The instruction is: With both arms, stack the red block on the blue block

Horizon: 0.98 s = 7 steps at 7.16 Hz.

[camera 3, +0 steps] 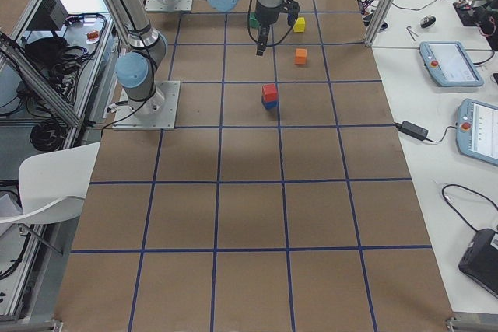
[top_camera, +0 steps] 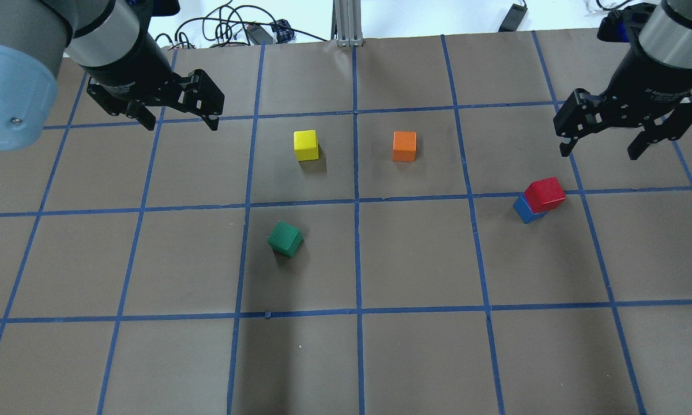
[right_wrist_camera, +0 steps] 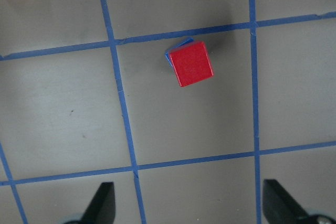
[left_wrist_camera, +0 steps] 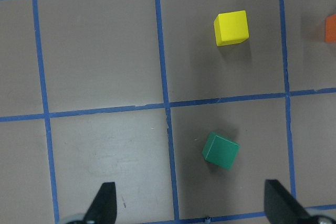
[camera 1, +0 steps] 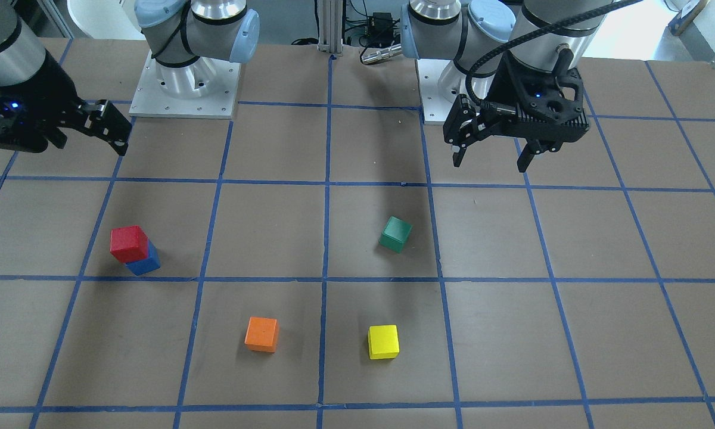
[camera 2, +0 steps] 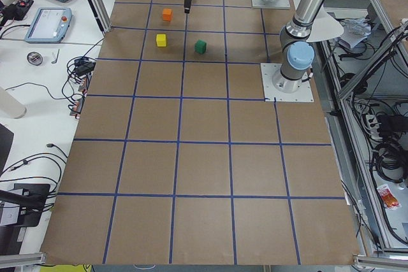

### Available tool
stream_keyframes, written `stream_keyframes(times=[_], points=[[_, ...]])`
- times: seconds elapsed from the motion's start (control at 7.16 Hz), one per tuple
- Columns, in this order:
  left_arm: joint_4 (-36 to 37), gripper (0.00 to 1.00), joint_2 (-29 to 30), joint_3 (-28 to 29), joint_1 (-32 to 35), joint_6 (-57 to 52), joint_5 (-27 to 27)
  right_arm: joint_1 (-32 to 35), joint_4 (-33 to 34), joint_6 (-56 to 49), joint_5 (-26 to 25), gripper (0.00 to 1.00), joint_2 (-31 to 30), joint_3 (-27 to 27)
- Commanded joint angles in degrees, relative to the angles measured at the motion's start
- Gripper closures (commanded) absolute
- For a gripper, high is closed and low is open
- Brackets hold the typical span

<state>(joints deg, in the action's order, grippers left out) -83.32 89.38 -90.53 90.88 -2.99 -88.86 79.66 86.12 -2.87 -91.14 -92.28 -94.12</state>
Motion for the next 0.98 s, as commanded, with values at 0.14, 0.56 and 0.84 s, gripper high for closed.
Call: stream_keyframes(times=[0.14,0.56,0.84], points=[[0.0,0.0,0.0,0.0,-0.1,0.0,0.0,7.3,0.5,6.6,-0.6,0.0,-0.3,0.0],[0.0,0.0,0.0,0.0,-0.1,0.0,0.0,8.0,0.7,8.1,0.1,0.0,-0.4,-0.1],[0.0,0.0,0.0,0.0,-0.1,0.0,-0.1,8.6,0.7,8.3,0.0,0.0,-0.1,-0.2]])
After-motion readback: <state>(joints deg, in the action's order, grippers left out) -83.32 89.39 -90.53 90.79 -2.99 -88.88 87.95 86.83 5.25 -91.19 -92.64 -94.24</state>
